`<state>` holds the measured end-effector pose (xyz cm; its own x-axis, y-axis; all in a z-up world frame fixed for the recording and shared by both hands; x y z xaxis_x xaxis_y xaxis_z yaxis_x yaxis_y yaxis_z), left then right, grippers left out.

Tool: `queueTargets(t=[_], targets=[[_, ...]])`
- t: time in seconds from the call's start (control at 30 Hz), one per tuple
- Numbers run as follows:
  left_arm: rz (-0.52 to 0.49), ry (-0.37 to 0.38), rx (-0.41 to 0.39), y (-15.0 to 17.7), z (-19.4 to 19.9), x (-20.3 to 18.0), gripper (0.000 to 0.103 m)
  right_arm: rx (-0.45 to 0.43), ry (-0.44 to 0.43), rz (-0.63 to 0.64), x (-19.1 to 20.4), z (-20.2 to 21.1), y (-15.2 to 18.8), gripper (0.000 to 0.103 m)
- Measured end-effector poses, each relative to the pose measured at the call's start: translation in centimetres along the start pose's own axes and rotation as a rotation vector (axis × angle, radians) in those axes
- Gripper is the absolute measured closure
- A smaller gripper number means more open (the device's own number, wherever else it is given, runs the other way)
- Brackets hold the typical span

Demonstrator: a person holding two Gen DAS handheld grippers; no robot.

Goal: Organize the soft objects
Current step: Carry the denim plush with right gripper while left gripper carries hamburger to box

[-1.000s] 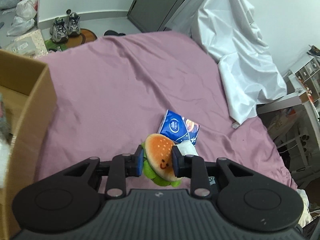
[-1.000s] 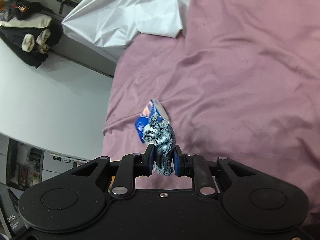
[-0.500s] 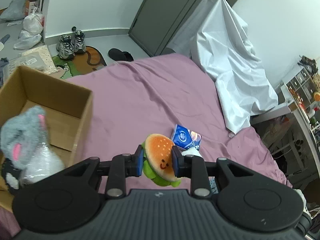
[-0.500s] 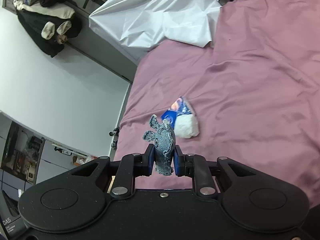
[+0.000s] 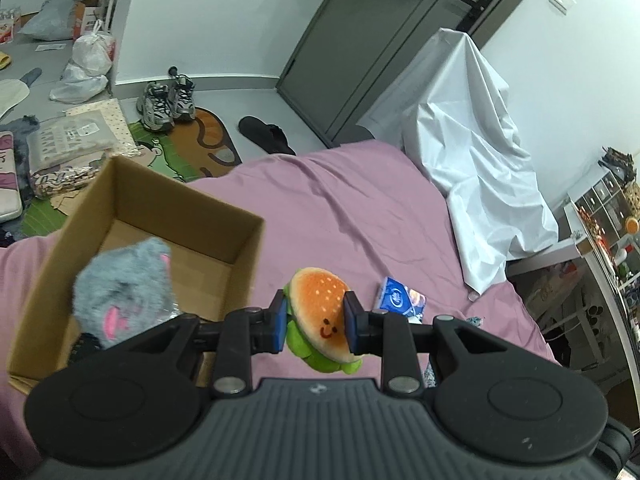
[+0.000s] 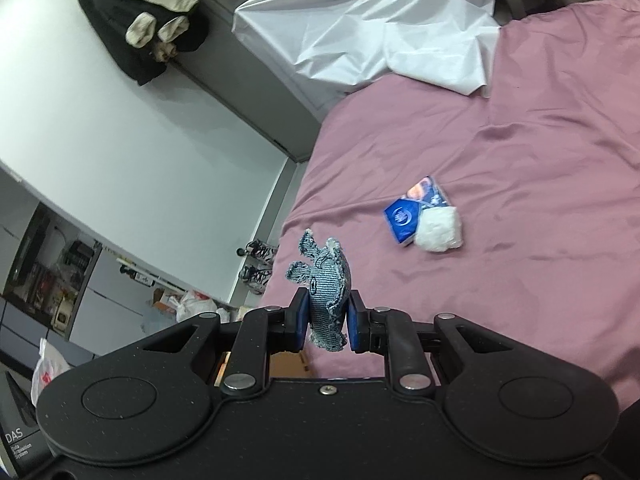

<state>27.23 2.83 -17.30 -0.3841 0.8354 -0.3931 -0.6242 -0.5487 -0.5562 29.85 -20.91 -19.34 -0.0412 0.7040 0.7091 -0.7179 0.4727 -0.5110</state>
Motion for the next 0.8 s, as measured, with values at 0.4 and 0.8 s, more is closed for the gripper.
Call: queueTargets(t=[0.4,0.8], targets=[[0.027,-0.011,-0.018,-1.8,1.5,4.0,0.076,0.024,-0.027,0.083,4.6,-1.4,2.3,0.083],[0.044,-0.019,-0.033,-3.8,2.3,7.3,0.076,0.050,-0.049,0.141,8.4,-3.4,4.2,0.083]])
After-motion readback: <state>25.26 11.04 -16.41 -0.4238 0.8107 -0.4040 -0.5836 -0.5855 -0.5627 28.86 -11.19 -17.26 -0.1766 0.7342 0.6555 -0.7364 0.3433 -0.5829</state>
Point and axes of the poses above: each gripper's, at about its wrist camera, not at the fingertips, and z roughly against the way its jaws point, x to its left, y to its underside, the point moved 10 cm from there along -z, roughly the way its jaws point, and after that the axes turned 5 degrees about -y, right-handed, at the moved point
